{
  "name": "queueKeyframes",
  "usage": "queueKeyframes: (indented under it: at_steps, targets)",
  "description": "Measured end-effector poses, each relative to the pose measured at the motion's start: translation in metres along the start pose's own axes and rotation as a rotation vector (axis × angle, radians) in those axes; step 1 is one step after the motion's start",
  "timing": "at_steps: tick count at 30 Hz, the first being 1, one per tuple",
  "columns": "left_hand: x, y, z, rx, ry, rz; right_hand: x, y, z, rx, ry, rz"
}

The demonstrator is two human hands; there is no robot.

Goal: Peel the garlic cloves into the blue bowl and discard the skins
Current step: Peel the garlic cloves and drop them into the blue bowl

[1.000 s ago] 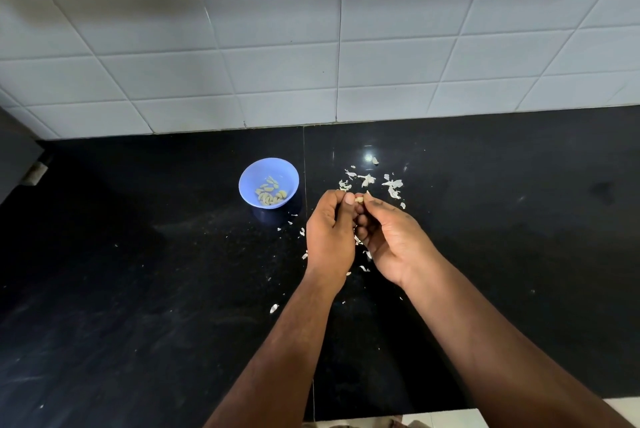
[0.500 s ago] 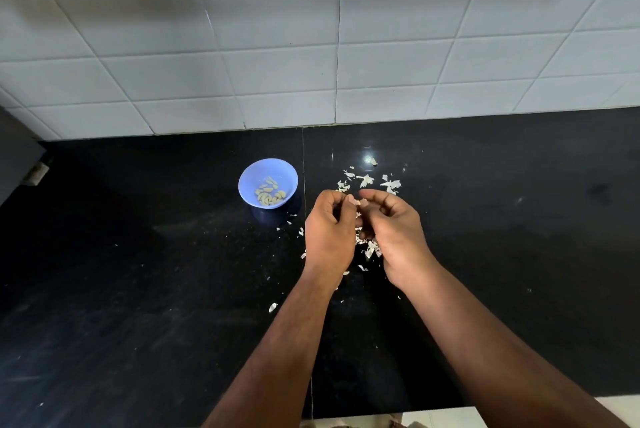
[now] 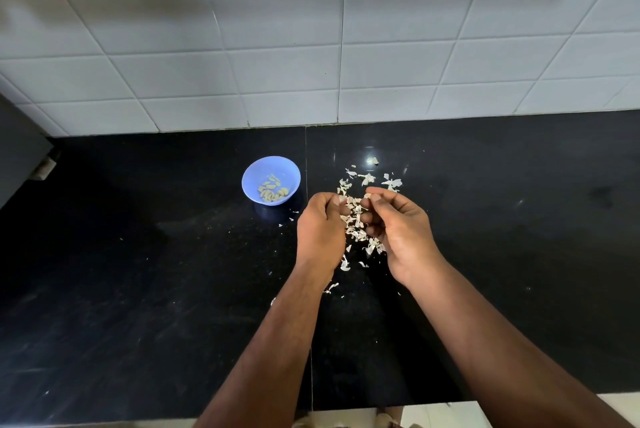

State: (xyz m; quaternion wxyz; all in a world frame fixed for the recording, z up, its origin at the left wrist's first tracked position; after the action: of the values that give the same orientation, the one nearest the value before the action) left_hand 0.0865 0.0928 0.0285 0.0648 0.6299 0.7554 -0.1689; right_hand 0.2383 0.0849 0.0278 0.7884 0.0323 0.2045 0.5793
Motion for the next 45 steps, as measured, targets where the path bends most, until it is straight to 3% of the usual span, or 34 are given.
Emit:
queueKeyframes:
  at_steps: [4, 9, 14, 17, 25, 27, 30, 32, 34, 36, 41, 45]
  targets:
    - [0.002, -0.003, 0.007, 0.157, -0.045, 0.048, 0.002, -0.007, 0.001, -0.051, -0.036, -0.002]
    - [0.0, -0.014, 0.002, 0.365, -0.064, -0.064, 0.005, -0.01, 0.009, -0.123, -0.062, 0.034]
    - [0.002, -0.006, -0.007, -0.068, -0.069, 0.103, 0.005, -0.002, 0.015, -0.157, -0.029, 0.15]
    - [0.001, 0.001, -0.007, -0.111, -0.131, 0.225, 0.004, 0.003, 0.016, -0.145, -0.014, 0.211]
    - [0.004, -0.003, -0.005, -0.179, -0.169, 0.211, 0.006, 0.006, 0.023, -0.269, -0.071, 0.241]
    - [0.006, -0.005, -0.006, -0.134, -0.149, 0.159, 0.008, 0.008, 0.028, -0.42, -0.173, 0.206]
    - [0.007, -0.007, -0.005, -0.155, -0.227, 0.119, 0.002, 0.019, 0.042, -0.765, -0.489, 0.166]
    - [0.007, -0.008, 0.0, -0.227, -0.339, 0.145, -0.006, 0.034, 0.049, -0.984, -0.741, 0.194]
    - [0.005, -0.006, 0.002, -0.268, -0.391, 0.203, -0.01, 0.04, 0.051, -1.057, -0.849, 0.206]
    - [0.004, -0.004, 0.0, -0.281, -0.395, 0.244, -0.006, 0.037, 0.049, -0.946, -0.774, 0.192]
    - [0.003, -0.011, -0.003, -0.259, -0.426, 0.223, 0.007, 0.026, 0.024, -0.368, -0.236, 0.162]
    - [-0.001, -0.01, -0.009, -0.16, -0.315, 0.298, 0.007, 0.029, 0.018, -0.155, -0.073, 0.235]
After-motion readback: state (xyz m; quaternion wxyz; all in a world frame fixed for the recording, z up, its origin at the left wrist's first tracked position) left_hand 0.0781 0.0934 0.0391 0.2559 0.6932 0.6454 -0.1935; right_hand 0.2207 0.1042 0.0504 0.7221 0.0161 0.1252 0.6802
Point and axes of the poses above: each hand's wrist, its own x-axis towards the middle knuckle, its own y-axis out of the palm, z = x × y, the point moved 7 cm from there along x, towards the middle knuckle, and after that the axes turned 6 degrees about -y, right-handed, at the moved point
